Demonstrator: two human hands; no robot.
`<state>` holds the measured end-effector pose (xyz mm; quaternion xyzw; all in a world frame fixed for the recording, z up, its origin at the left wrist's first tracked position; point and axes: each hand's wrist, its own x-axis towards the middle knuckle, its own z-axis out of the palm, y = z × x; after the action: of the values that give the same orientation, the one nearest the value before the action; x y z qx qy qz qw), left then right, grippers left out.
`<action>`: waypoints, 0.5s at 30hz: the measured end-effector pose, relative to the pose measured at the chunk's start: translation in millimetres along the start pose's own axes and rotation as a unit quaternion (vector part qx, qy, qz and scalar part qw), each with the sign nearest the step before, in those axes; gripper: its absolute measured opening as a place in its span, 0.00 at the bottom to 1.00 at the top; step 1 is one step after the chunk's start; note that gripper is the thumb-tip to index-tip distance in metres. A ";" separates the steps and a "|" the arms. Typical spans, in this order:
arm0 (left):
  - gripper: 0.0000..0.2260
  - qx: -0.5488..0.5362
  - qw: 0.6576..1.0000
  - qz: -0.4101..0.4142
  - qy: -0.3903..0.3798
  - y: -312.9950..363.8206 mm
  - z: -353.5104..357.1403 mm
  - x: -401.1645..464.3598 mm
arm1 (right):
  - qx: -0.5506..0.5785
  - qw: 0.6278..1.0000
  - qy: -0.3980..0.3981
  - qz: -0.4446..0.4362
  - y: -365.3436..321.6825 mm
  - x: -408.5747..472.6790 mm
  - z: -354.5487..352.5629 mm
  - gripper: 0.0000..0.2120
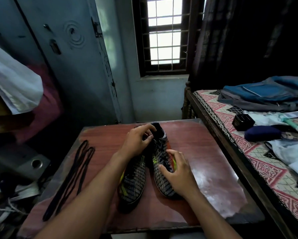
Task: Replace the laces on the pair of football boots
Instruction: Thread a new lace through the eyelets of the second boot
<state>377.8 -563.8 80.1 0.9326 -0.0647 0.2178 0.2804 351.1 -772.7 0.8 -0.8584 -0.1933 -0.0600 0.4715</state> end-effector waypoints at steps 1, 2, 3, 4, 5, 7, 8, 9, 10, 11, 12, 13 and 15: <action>0.09 -0.002 1.000 0.002 0.001 -2.1 1.8 0.3 | 0.000 1.000 0.006 -0.003 0.0 0.1 0.0 0.31; 0.08 0.001 1.000 0.001 -0.001 -4.0 2.5 0.8 | 0.001 1.000 0.009 -0.005 0.3 0.0 0.8 0.33; 0.07 0.010 1.000 -0.003 -0.007 -4.3 1.6 1.7 | -0.001 1.000 0.007 -0.008 0.3 0.0 1.7 0.35; 0.07 0.027 0.999 -0.003 -0.020 -3.6 0.9 2.6 | -0.011 1.000 -0.002 -0.010 -0.2 -0.1 1.4 0.37; 0.07 0.049 0.998 0.000 -0.034 -2.9 0.1 3.0 | -0.035 0.999 -0.017 -0.015 -1.8 0.5 0.0 0.38; 0.09 0.087 0.994 0.010 -0.064 -0.1 -0.6 2.1 | -0.123 0.990 -0.064 -0.033 -7.1 5.3 -7.1 0.40; 0.10 0.098 0.992 0.015 -0.073 0.7 -0.6 1.0 | -0.164 0.982 -0.088 -0.043 -10.8 10.4 -12.4 0.41; 0.11 0.103 0.992 0.018 -0.076 0.5 -0.7 0.6 | -0.196 0.973 -0.107 -0.054 -14.4 18.0 -18.0 0.42; 0.11 0.104 0.992 0.019 -0.075 -0.7 -0.9 0.0 | -0.216 0.966 -0.125 -0.062 -17.4 25.6 -22.5 0.42; 0.12 0.102 0.992 0.018 -0.073 -1.8 -0.7 0.0 | -0.226 0.962 -0.138 -0.067 -19.8 33.2 -25.9 0.43; 0.12 0.102 0.992 0.018 -0.071 -3.4 -0.2 0.2 | -0.228 0.960 -0.146 -0.067 -21.1 39.6 -27.6 0.44; 0.12 0.102 0.992 0.018 -0.070 -3.8 0.2 0.1 | -0.223 0.961 -0.146 -0.065 -21.8 45.1 -28.2 0.45; 0.12 0.103 0.992 0.021 -0.068 -4.0 1.8 0.0 | -0.199 0.968 -0.144 -0.048 -22.2 54.5 -28.8 0.46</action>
<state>379.4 -561.5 76.8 0.9675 -0.0803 0.1651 0.1736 394.8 -771.0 49.6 -0.9242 -0.2842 0.0040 0.2549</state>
